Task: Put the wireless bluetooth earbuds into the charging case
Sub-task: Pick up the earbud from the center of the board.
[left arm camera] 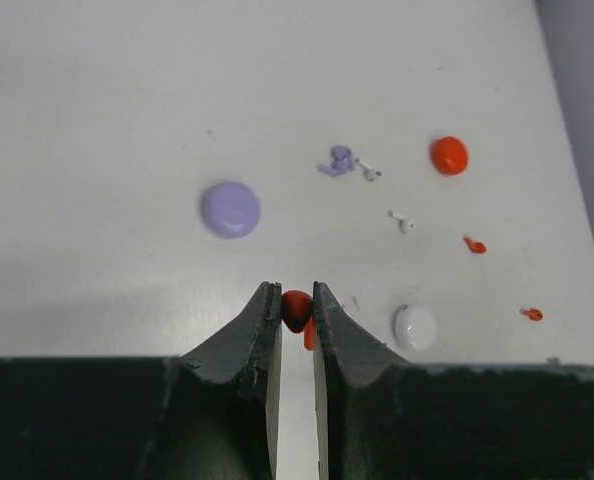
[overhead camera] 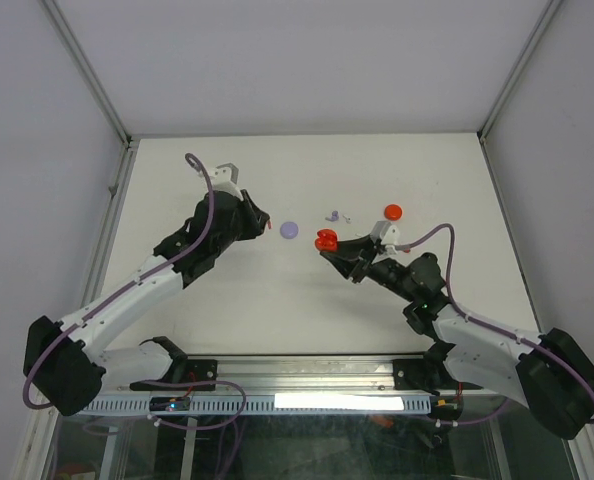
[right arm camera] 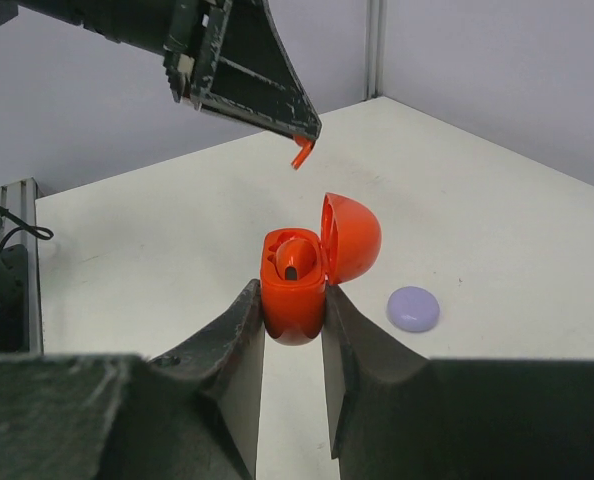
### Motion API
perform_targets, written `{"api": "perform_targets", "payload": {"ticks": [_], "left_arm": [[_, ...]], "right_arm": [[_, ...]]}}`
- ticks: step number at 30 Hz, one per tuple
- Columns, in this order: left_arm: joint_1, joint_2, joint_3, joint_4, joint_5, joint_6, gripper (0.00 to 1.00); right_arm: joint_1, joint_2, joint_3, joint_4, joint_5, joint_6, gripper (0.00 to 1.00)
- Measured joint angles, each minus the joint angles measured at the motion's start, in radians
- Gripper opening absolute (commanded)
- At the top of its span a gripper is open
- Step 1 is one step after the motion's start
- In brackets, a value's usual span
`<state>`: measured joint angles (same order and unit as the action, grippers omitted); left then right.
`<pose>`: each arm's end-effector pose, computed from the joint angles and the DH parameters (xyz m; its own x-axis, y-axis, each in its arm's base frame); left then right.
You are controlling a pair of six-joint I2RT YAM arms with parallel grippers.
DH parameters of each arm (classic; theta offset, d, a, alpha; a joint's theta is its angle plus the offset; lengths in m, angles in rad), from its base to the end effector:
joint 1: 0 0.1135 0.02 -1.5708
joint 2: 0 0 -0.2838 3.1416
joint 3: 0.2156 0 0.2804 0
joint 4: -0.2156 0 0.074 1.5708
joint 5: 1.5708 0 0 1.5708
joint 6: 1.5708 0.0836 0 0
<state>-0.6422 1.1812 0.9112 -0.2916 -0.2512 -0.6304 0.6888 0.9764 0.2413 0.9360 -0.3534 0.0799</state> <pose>0.2714 -0.1770 0.2783 -0.5872 -0.2738 -0.7618 0.0812 0.9164 -0.3920 0.1776 0.1837 0.2398 0.0851 0.1670 -0.9823 -0.8677 0.4970 0.0094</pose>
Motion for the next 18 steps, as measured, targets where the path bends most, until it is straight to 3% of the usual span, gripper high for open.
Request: {"api": "perform_targets", "payload": {"ticks": [9, 18], "left_arm": [[-0.001, -0.179, -0.135, 0.323, 0.163, 0.148, 0.03], [-0.034, -0.216, -0.22, 0.589, 0.317, 0.201, 0.03]], "right_arm": [[0.0, 0.051, 0.024, 0.053, -0.025, 0.018, 0.0], [0.0, 0.13, 0.071, 0.151, -0.053, 0.067, 0.0]]}}
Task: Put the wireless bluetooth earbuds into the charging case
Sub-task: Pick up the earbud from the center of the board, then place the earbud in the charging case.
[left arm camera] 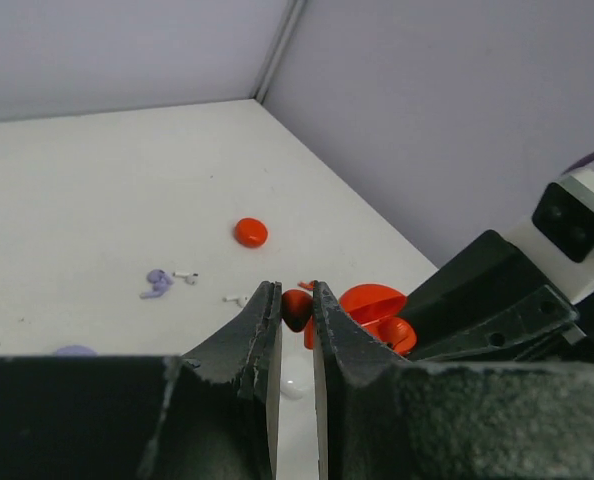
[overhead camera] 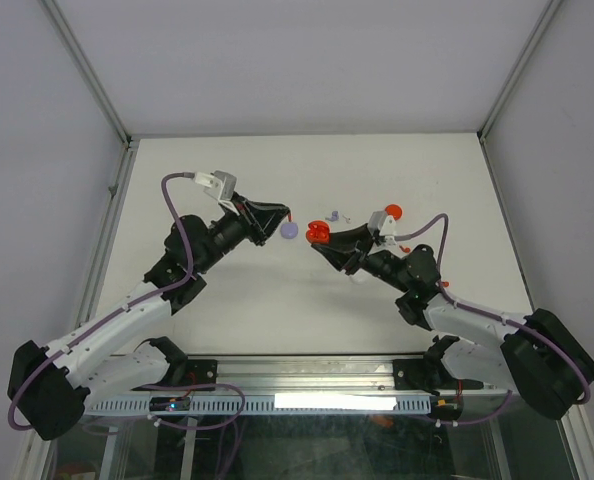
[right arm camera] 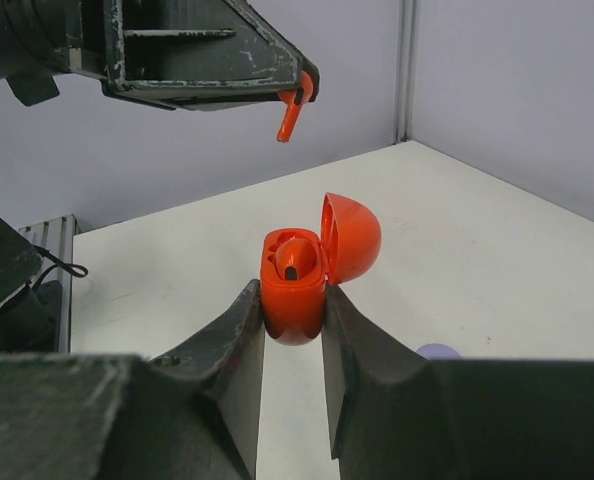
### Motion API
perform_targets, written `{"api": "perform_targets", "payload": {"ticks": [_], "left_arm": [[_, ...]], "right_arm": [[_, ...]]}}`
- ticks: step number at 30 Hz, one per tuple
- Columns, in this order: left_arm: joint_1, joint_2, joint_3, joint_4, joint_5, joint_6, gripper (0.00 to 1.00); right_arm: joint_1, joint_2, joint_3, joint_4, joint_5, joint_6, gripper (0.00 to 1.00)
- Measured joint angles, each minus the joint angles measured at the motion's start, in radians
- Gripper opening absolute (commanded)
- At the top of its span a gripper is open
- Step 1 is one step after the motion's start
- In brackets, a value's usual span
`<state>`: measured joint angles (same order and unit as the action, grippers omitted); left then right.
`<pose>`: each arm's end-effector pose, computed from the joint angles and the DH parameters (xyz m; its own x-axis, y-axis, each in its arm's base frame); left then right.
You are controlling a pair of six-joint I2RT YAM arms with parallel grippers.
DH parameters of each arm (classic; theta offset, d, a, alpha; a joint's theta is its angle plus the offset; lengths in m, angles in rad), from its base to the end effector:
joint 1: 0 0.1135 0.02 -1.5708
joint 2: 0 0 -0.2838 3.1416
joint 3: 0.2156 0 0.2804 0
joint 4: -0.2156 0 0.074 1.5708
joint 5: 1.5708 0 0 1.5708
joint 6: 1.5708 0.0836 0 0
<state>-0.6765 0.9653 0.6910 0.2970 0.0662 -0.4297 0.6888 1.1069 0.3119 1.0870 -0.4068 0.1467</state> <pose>0.2272 -0.1895 0.3340 -0.2656 -0.3198 -0.9095 0.6222 0.6638 -0.4151 0.1890 0.1985 0.2572 0.0918 0.2494 -0.9640 -0.8993 0.4364 0.0273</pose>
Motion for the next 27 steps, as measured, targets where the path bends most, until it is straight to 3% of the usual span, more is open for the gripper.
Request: {"api": "perform_targets", "payload": {"ticks": [10, 27], "left_arm": [[-0.1, 0.021, -0.009, 0.185, 0.076, 0.054, 0.02], [-0.156, 0.057, -0.032, 0.239, 0.085, 0.109, 0.01]], "right_arm": [[0.0, 0.023, 0.01, 0.066, -0.019, 0.044, 0.0], [0.0, -0.004, 0.011, 0.1, -0.021, 0.101, 0.0]]}}
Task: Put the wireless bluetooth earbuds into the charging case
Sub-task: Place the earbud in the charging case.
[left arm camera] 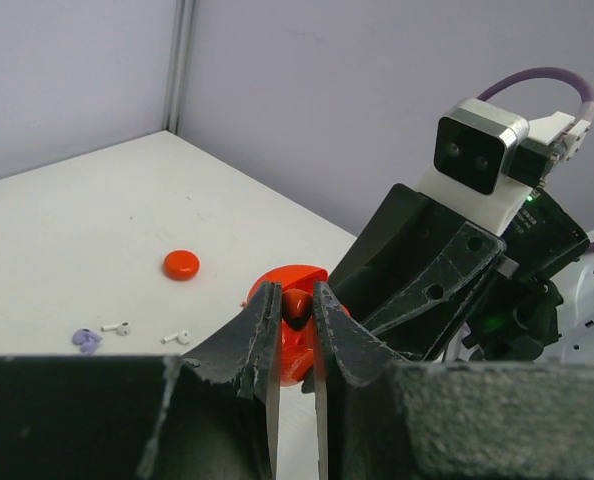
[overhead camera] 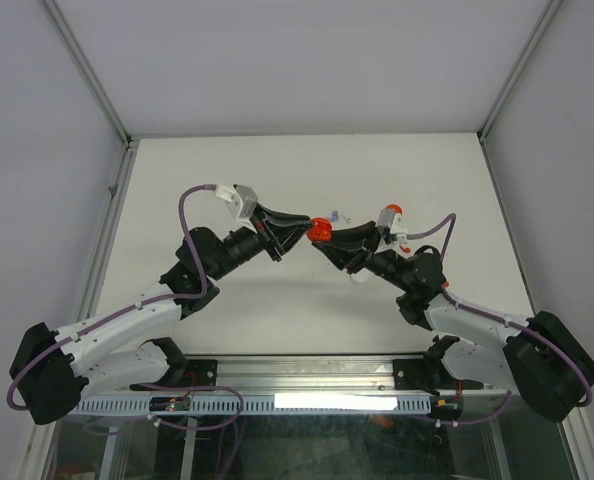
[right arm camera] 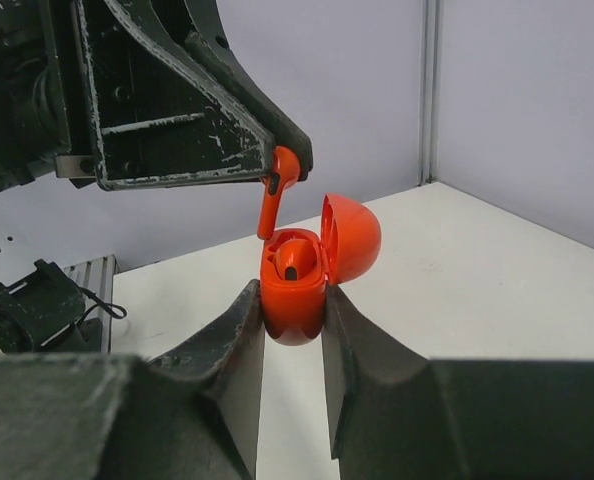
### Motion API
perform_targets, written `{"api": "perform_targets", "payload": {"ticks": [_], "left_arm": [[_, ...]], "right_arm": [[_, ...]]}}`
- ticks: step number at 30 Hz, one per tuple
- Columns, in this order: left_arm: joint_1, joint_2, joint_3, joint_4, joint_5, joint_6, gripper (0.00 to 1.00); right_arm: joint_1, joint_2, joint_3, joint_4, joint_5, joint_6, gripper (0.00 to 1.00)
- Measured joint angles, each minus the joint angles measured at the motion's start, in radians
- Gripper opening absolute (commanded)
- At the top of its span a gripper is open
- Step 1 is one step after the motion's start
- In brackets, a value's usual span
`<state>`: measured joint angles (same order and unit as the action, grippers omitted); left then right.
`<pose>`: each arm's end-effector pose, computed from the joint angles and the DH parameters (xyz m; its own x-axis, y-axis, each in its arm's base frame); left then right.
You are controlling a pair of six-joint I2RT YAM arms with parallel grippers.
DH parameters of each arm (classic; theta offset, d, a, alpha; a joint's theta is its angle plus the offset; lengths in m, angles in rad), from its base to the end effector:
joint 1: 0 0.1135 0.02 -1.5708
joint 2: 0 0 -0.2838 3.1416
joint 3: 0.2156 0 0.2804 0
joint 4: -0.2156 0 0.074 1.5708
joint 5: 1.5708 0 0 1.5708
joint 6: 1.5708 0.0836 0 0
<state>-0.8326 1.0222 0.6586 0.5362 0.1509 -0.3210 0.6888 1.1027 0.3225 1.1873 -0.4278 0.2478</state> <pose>0.1951 -0.2331 0.3412 -0.1525 -0.2959 -0.9430 0.8250 0.4873 -0.2863 0.1838 0.1963 0.2762 0.0824 0.3569 -0.9305 -0.9208 0.3845 0.0660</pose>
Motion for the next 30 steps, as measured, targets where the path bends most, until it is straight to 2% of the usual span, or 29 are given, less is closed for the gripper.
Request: {"api": "perform_targets", "payload": {"ticks": [22, 30], "left_arm": [[-0.019, 0.031, 0.0, 0.032, -0.002, 0.026, 0.01], [-0.019, 0.029, -0.003, 0.032, -0.002, 0.027, 0.12]], "right_arm": [[0.0, -0.012, 0.0, 0.009, -0.004, 0.021, 0.0], [0.0, -0.017, 0.0, 0.009, -0.003, 0.021, 0.0]]}}
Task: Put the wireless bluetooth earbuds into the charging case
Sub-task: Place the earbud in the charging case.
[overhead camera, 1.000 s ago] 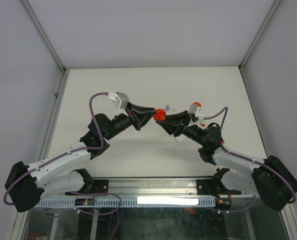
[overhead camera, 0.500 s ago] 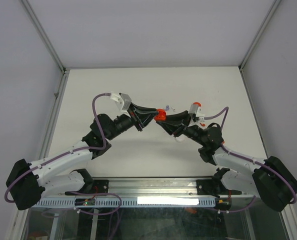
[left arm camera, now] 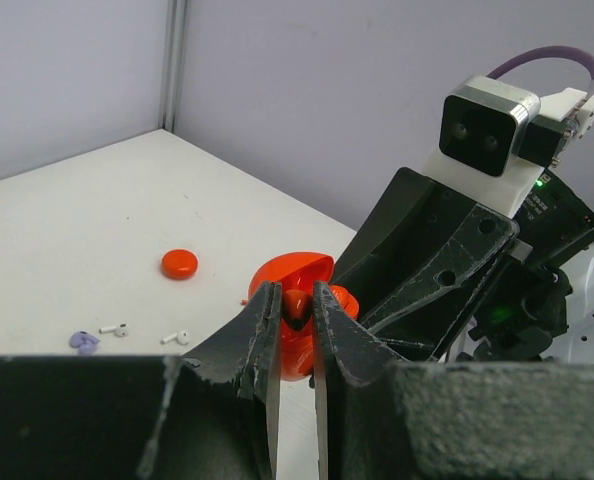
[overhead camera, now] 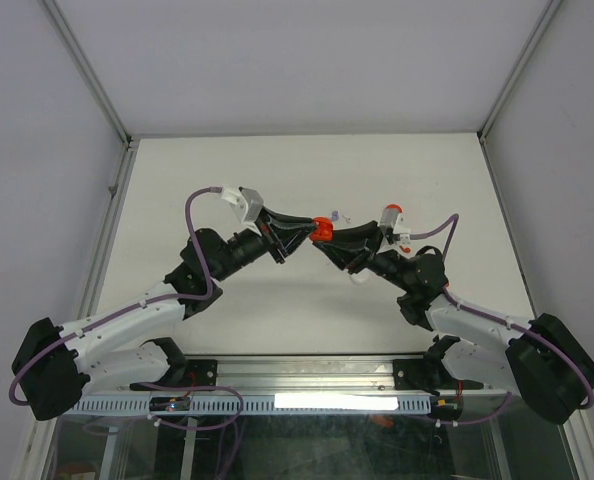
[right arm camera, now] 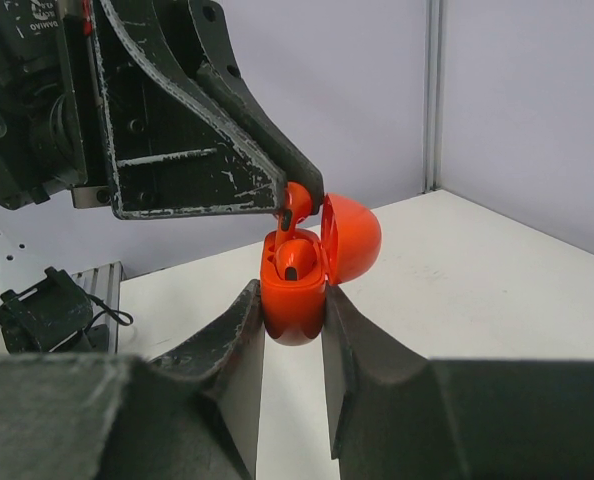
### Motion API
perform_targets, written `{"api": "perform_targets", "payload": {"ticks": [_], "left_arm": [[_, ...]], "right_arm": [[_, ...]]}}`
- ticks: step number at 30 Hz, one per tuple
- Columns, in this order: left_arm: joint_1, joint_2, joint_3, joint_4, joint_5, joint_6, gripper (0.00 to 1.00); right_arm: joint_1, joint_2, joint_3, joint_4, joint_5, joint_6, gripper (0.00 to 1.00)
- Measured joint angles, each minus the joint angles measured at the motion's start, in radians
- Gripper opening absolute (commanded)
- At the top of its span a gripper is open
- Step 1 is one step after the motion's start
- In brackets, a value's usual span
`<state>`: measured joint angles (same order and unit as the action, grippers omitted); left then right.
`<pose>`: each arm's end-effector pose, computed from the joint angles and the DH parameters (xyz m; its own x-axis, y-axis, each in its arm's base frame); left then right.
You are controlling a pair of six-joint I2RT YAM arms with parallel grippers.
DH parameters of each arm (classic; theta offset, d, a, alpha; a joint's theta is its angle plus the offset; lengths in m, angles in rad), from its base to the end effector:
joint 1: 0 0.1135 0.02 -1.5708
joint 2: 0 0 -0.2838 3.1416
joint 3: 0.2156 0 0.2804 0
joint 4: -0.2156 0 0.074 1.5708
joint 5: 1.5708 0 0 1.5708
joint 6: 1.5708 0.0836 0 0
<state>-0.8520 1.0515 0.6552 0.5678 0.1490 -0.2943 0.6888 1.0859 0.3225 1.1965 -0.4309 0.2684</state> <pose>0.1944 -0.2410 0.3362 -0.1363 -0.2799 -0.9503 0.8370 0.4806 -0.2616 0.1810 0.1942 0.2815 0.0816 0.3793 -0.9217 -0.9250 0.3732 0.0717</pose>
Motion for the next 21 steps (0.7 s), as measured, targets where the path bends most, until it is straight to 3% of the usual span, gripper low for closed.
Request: {"api": "perform_targets", "payload": {"ticks": [7, 18, 21], "left_arm": [[-0.006, -0.013, -0.017, -0.007, 0.001, 0.0, 0.28], [-0.011, -0.048, -0.01, -0.087, -0.014, -0.012, 0.68], [-0.011, -0.061, 0.011, -0.152, -0.035, -0.031, 0.75]], "right_arm": [[0.0, -0.007, 0.0, -0.001, -0.001, 0.0, 0.0], [0.0, -0.015, -0.001, -0.005, 0.003, -0.001, 0.0], [0.0, -0.029, -0.002, -0.007, 0.003, -0.006, 0.0]]}}
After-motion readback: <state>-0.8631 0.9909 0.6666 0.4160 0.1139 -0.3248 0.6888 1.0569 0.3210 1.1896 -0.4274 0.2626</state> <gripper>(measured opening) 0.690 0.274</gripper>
